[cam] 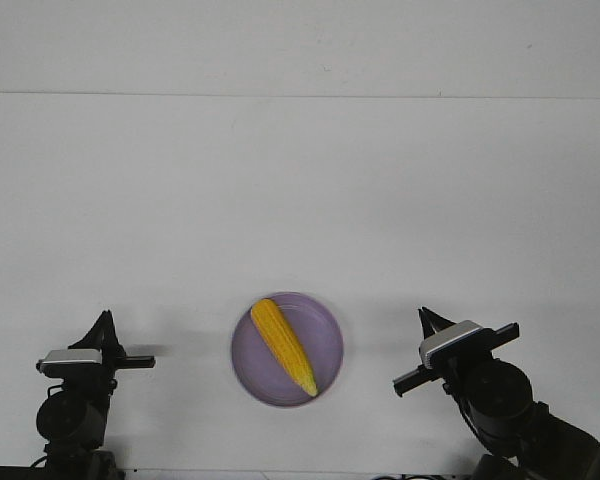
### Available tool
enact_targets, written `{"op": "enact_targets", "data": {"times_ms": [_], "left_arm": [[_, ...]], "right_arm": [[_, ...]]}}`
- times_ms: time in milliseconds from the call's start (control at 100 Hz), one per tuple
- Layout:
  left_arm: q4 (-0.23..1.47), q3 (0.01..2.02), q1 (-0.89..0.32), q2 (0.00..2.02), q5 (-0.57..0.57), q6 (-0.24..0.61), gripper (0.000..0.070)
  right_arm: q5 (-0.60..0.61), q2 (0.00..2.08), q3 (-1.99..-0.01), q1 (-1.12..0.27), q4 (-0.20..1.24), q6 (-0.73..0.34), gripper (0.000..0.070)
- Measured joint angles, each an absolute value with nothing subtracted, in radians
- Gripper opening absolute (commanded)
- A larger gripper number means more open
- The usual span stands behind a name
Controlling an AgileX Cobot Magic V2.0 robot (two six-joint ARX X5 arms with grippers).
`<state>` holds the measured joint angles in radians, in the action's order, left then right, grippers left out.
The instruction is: Place corn on plate with both arms
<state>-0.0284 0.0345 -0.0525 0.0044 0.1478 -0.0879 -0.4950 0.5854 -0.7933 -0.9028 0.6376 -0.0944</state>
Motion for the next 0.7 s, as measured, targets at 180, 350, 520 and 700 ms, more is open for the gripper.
{"op": "enact_targets", "data": {"times_ms": [180,350,520,700], "left_arm": [[-0.028,0.035,-0.052,0.004,0.148,-0.088,0.0015],[-0.028,0.035,-0.052,0.004,0.148,-0.088,0.0015],[-0.028,0.035,-0.052,0.004,0.148,-0.088,0.0015],[-0.028,0.035,-0.052,0.004,0.148,-0.088,0.0015]], "right_arm": [[-0.495,0.585,-0.793,-0.903,0.638,-0.094,0.0017],[-0.495,0.585,-0.793,-0.903,0.638,-0.094,0.0017],[-0.495,0.585,-0.793,-0.903,0.638,-0.094,0.0017],[-0.493,0.578,-0.793,-0.882,0.638,-0.084,0.0017]]}}
